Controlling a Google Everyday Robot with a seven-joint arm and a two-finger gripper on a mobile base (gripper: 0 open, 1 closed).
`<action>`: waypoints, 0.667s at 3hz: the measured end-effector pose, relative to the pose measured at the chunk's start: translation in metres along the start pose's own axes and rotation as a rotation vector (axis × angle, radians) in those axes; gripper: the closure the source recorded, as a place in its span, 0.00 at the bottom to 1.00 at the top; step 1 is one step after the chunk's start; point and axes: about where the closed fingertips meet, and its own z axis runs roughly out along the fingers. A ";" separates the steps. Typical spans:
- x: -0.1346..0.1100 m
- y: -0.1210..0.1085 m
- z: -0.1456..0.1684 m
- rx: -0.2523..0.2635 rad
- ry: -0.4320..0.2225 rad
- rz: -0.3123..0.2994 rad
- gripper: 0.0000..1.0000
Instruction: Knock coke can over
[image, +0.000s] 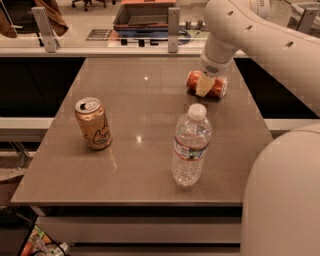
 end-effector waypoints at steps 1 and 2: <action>-0.001 -0.001 -0.002 -0.003 0.001 -0.001 0.00; -0.001 -0.001 -0.002 -0.003 0.002 -0.001 0.00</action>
Offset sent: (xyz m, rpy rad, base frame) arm -0.0001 0.0004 -0.0017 -0.0007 0.0029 0.0007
